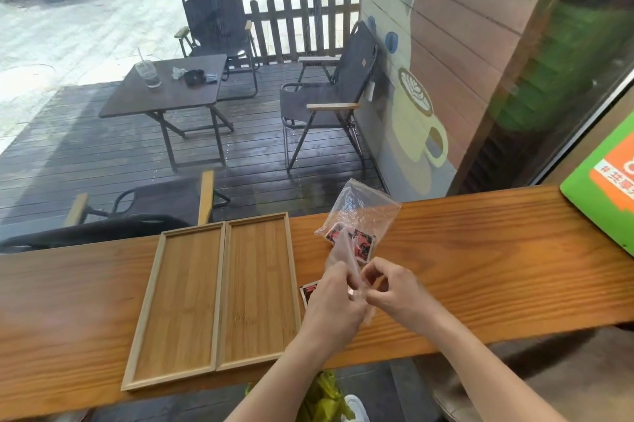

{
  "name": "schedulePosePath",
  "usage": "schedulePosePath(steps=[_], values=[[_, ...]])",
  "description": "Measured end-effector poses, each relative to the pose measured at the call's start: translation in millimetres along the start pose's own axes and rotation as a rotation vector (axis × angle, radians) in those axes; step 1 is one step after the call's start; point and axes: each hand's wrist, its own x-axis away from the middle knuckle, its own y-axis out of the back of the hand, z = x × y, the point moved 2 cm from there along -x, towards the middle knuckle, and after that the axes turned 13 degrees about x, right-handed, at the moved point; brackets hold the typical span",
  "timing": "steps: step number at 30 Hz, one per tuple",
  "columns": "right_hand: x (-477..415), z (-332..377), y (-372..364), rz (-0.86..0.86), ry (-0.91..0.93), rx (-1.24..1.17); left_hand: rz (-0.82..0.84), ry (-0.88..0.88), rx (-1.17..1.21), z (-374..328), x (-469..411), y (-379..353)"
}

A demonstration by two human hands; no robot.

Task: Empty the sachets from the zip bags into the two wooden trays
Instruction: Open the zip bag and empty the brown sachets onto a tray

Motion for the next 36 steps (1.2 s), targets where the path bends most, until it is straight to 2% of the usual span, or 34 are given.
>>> schedulePosePath(steps=[4,8,14,17,19,22,24,30,33,36], values=[[3.0,7.3,3.6,-0.063,0.057,-0.146,-0.063,-0.024,0.1,5.3,-1.0,4.7],[0.7,5.4,7.9,-0.134,0.036,-0.113,-0.2,-0.089,0.051,2.6,-2.1,9.5],[0.1,-7.5,14.9,-0.25,-0.157,-0.019,-0.374,-0.102,-0.034,4.8,-2.9,21.6],[-3.8,-6.9,15.8,-0.231,-0.145,-0.028,-0.348,-0.113,-0.064,4.4,-2.5,20.9],[-7.8,-5.0,15.1,-0.188,-0.074,-0.089,-0.292,-0.138,-0.115,3.2,-3.6,17.6],[-9.9,-0.5,16.3,-0.113,0.049,0.014,-0.236,-0.146,-0.159,-0.4,-4.8,14.1],[-10.1,-1.6,18.3,-0.129,0.073,0.024,-0.241,-0.144,-0.136,-1.5,-6.4,14.4],[-13.8,-13.2,32.8,-0.262,-0.02,-0.073,-0.378,-0.178,-0.193,-1.5,-20.6,26.5],[-15.4,-10.7,34.3,-0.289,-0.048,-0.077,-0.393,-0.195,-0.25,-10.0,-21.7,22.1],[-17.8,-9.2,35.6,-0.312,-0.074,-0.114,-0.361,-0.146,-0.208,-22.2,-11.8,17.5]])
